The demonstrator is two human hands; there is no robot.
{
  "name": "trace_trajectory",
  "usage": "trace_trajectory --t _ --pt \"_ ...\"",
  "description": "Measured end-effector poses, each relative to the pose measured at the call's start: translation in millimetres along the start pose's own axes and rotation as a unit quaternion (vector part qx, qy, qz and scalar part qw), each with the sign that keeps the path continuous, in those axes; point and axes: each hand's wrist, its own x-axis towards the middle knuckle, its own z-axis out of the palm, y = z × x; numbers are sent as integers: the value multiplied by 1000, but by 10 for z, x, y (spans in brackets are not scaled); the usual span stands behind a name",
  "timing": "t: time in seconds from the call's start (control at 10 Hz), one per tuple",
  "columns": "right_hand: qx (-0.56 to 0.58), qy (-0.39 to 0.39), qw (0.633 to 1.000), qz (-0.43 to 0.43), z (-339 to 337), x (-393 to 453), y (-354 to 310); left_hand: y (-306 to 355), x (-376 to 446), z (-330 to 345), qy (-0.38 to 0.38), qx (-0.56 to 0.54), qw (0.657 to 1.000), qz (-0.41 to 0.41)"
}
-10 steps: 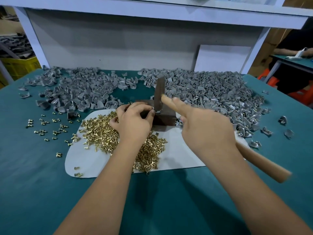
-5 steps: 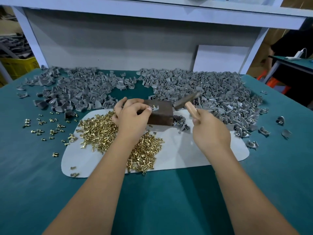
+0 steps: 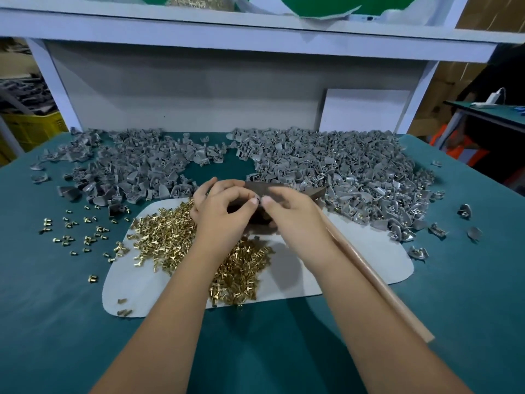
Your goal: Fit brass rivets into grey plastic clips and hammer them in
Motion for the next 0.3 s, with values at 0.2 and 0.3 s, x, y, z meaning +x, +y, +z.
trace_trajectory --t 0.2,0.3 --pt "-58 46 996 49 -157 493 -155 -38 29 -34 25 2 1000 -7" --pt "-77 156 983 63 -233 711 -232 -81 58 -21 43 -30 999 -8"
